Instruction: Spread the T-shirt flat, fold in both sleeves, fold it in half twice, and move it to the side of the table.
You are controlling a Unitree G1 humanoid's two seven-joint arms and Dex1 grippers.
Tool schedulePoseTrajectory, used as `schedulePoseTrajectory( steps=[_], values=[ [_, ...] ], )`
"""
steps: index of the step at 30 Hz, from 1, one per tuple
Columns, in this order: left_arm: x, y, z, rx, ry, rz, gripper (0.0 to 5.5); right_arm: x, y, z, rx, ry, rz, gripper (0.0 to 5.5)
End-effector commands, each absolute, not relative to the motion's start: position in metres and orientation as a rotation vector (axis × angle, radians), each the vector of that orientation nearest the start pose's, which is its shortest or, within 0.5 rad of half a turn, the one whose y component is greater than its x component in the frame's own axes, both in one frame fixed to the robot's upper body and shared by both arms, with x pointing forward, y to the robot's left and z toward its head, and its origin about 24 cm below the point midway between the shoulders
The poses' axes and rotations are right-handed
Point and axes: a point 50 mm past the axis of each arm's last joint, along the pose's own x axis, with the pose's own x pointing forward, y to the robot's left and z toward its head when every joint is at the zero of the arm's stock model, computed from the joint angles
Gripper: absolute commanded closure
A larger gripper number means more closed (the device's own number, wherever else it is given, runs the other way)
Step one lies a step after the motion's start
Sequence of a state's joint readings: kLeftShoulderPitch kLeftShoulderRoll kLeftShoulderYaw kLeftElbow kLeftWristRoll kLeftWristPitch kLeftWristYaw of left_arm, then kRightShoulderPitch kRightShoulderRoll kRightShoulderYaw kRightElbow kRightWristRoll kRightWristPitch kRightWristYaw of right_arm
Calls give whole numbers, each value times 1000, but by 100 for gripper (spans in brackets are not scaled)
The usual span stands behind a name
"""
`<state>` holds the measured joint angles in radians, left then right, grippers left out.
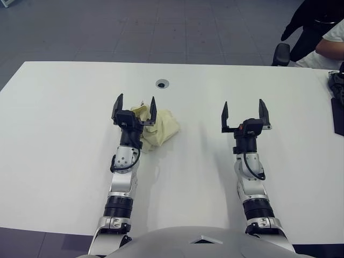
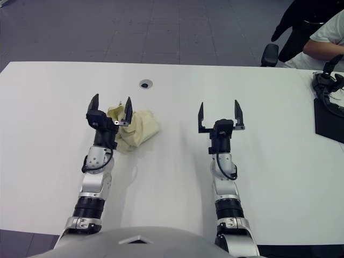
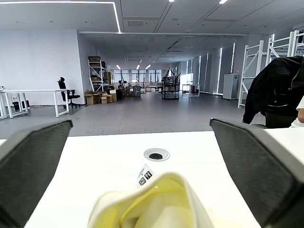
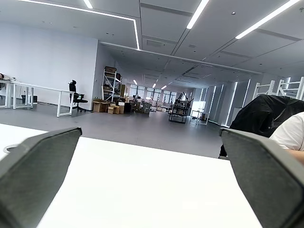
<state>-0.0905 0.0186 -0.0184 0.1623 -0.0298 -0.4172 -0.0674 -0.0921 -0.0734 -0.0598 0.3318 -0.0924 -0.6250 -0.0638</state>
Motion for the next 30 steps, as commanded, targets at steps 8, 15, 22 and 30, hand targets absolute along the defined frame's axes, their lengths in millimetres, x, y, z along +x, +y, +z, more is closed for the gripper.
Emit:
schedulePoseTrajectory(
  steps=[8, 15, 22, 30],
  values=[
    [249, 204, 118, 416, -480, 82, 11, 266, -169, 49, -99, -367, -52, 10],
    [254, 236, 95, 629, -275, 88, 11, 268, -171, 53, -98, -378, -65, 10],
    [264, 221, 41, 810, -45, -156, 11, 271, -180, 64, -86, -419, -109, 10],
    [244, 174, 15, 870, -28, -417, 11, 272, -182, 73, -82, -441, -101, 10]
  ],
)
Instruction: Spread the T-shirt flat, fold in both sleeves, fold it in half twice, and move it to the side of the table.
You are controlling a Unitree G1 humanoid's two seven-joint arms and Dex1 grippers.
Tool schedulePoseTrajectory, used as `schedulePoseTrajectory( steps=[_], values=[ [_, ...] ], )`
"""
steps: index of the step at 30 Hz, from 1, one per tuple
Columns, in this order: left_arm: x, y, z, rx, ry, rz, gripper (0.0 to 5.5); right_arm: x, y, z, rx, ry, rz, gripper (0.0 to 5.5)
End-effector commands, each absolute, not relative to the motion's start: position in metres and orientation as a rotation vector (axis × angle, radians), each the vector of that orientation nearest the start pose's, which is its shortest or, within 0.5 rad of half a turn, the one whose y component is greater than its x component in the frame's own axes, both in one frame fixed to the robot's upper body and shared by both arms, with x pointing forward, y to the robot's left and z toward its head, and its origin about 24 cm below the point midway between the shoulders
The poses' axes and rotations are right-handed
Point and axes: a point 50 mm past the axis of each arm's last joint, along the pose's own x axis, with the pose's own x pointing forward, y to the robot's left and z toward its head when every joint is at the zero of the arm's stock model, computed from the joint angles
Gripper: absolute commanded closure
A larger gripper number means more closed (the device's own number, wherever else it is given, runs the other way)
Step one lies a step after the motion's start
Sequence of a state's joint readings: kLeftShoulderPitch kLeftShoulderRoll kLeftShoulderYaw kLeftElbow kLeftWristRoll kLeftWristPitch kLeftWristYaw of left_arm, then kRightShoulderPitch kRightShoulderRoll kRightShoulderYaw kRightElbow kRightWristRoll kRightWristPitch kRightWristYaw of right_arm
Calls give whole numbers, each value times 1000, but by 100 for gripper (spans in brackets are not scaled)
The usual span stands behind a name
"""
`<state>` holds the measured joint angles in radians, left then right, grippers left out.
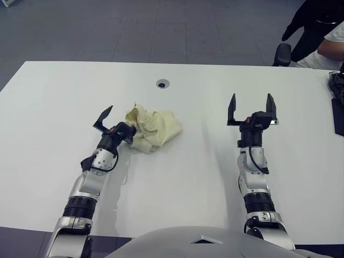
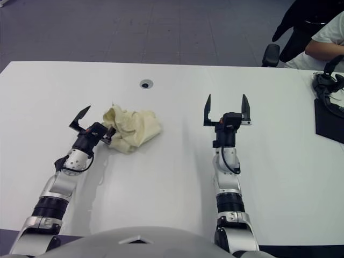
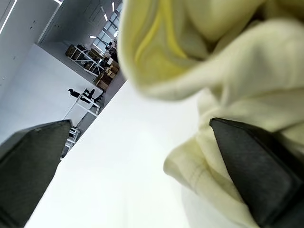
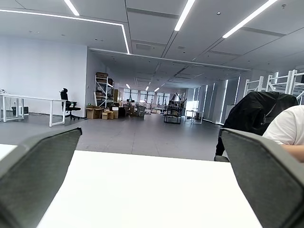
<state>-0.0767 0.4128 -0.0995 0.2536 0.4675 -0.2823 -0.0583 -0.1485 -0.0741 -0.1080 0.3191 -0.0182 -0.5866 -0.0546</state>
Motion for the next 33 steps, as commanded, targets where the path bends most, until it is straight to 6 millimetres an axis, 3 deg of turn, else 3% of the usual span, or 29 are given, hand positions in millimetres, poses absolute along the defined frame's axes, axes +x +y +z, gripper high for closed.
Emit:
schedulePoseTrajectory(
  steps=[1, 7, 12, 19, 23, 28, 33],
  values=[
    [238, 163, 13, 846, -30, -464, 11, 272, -181, 74, -90, -442, -75, 10],
    [205, 116, 13, 726, -49, -627, 11, 263, -180, 84, -189, -471, 72, 10],
    [189, 99, 24, 679, -45, -620, 11, 229, -177, 86, -270, -468, 448, 10],
    [188, 99, 39, 619, -56, -516, 11, 166, -167, 86, -239, -289, 942, 10],
    [188, 99, 55, 524, -87, -505, 11, 138, -151, 83, -235, -196, 1113, 10],
    [181, 95, 69, 478, -114, -538, 11, 123, -139, 76, -358, -114, 1211, 10],
    [180, 101, 83, 467, -138, -524, 11, 125, -130, 69, -550, -136, 1177, 10]
  ],
)
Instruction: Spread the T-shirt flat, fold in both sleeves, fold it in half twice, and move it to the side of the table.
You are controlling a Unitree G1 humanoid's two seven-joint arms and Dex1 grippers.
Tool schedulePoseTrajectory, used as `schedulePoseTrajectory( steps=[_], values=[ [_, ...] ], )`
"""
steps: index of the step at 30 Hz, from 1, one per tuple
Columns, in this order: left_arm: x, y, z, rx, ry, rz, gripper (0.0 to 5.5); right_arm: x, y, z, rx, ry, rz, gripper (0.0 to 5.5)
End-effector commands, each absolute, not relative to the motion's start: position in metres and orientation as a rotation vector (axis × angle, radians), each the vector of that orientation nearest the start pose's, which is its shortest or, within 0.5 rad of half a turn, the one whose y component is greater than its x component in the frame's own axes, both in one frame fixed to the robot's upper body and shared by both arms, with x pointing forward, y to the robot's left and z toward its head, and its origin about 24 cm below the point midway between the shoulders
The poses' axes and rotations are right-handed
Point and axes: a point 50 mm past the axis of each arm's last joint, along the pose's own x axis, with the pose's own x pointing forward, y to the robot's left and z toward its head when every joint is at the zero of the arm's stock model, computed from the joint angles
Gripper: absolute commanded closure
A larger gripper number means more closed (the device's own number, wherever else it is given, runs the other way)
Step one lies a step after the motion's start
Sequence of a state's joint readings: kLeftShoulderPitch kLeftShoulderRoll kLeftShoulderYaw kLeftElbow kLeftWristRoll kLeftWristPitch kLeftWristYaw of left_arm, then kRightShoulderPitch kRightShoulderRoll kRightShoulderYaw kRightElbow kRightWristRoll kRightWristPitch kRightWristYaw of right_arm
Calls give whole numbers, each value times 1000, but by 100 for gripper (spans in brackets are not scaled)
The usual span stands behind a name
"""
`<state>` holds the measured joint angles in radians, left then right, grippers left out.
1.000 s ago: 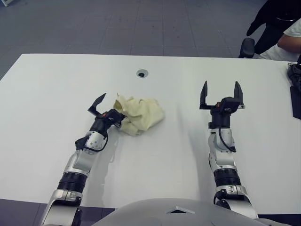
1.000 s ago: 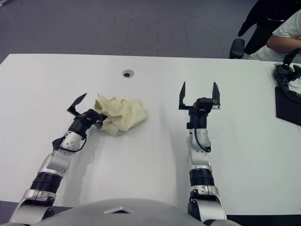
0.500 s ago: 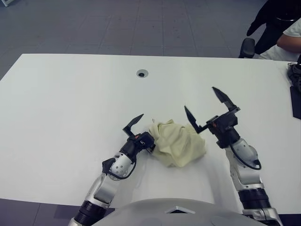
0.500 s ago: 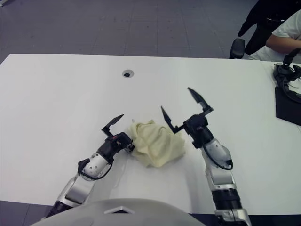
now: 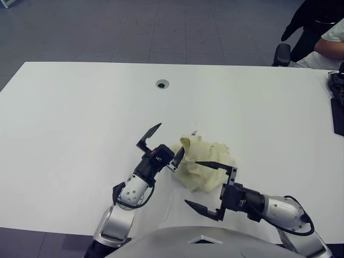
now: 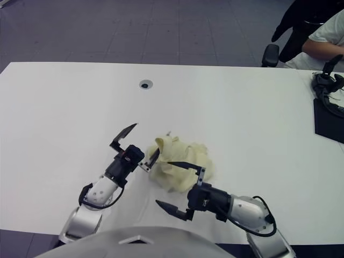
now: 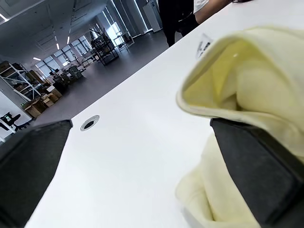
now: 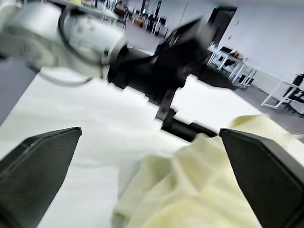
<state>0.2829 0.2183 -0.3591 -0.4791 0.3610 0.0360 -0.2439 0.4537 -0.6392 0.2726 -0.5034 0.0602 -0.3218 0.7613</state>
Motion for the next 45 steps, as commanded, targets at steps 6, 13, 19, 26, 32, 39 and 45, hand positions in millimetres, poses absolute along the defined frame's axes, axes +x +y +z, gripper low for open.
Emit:
schedulePoseTrajectory(
  steps=[6, 13, 19, 26, 32, 39, 45],
  values=[
    [182, 107, 85, 462, -135, -514, 10, 141, -132, 62, -687, -183, 1012, 59],
    [182, 112, 93, 449, -157, -495, 10, 148, -140, 49, -672, -108, 905, 168],
    [182, 111, 90, 464, -153, -497, 10, 150, -139, 56, -537, -83, 855, 264],
    [181, 110, 87, 469, -147, -501, 10, 148, -134, 75, -444, -106, 871, 381],
    [183, 114, 91, 486, -162, -481, 10, 155, -152, 45, -497, 54, 872, 475],
    [187, 122, 93, 504, -167, -448, 10, 165, -156, 54, -516, 1, 864, 548],
    [192, 127, 96, 526, -177, -431, 10, 166, -153, 95, -387, -183, 911, 548]
  ],
)
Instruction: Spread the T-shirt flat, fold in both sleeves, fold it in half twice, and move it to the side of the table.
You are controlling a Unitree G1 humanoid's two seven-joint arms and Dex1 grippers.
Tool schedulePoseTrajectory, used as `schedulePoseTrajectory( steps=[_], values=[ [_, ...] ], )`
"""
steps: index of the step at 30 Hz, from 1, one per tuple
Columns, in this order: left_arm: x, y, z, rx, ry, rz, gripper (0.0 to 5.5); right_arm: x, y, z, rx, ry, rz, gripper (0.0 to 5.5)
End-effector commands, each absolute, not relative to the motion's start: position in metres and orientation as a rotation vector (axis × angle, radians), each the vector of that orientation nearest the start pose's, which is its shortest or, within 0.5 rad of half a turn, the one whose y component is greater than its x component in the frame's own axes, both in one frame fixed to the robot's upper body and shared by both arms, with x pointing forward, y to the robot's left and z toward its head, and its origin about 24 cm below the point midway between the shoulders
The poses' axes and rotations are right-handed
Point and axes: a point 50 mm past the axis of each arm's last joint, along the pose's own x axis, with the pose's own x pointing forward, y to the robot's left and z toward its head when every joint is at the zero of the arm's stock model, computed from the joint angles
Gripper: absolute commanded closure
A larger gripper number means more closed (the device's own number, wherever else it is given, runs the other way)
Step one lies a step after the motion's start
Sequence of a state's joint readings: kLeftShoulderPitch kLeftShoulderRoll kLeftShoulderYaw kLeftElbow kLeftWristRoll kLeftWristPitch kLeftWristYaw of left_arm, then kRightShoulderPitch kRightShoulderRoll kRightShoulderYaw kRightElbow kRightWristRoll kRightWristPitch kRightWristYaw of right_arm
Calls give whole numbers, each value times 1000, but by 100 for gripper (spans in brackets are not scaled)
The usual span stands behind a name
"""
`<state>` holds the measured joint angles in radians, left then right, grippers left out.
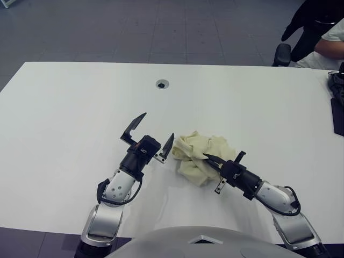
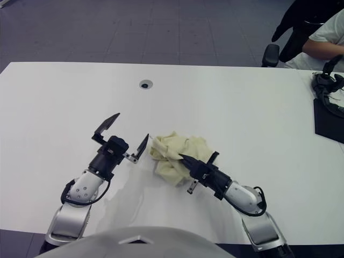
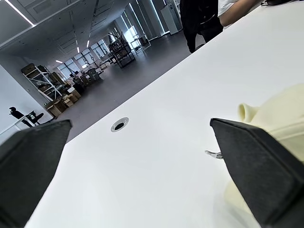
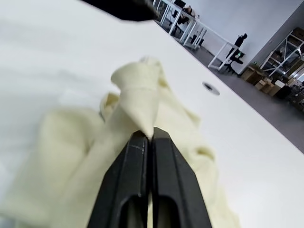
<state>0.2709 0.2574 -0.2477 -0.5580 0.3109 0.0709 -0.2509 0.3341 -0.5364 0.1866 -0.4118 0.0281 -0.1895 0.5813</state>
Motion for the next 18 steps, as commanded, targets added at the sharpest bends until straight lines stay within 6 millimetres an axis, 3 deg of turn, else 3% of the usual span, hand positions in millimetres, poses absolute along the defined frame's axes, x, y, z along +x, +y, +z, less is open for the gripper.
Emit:
schedulePoseTrajectory(
  steps=[1, 8, 13, 18],
  values=[
    [194, 130, 97, 533, -180, -420, 10, 167, -155, 103, -360, -213, 911, 548],
    [208, 149, 111, 493, -235, -471, 10, 193, -183, 147, -323, -342, 888, 548],
    [197, 142, 118, 370, -276, -669, 10, 204, -188, 168, -387, -404, 901, 548],
    [185, 120, 104, 273, -239, -845, 10, 211, -189, 182, -431, -453, 891, 548]
  ],
)
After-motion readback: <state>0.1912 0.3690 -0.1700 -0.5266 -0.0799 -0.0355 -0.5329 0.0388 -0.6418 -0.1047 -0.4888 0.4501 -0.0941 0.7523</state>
